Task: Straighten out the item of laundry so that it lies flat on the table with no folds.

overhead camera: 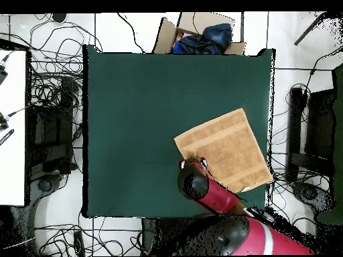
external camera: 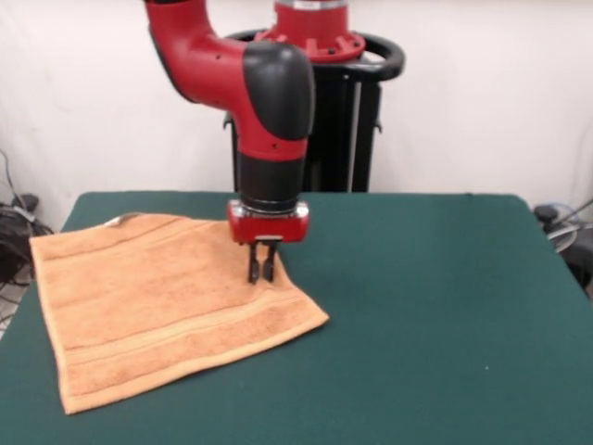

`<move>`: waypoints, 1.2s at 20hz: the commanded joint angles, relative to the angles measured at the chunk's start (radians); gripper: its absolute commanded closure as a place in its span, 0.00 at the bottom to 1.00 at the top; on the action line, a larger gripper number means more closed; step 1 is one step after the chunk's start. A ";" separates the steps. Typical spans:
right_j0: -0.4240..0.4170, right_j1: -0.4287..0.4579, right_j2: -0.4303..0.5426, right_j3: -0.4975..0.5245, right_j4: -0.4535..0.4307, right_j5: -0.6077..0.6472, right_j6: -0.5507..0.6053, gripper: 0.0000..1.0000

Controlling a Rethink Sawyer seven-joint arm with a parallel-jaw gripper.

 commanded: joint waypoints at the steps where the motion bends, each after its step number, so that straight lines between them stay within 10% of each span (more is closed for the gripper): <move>1: 0.096 0.025 0.059 0.082 0.090 0.038 0.374 1.00; 24: 0.308 0.002 0.074 0.125 0.197 -0.051 0.634 1.00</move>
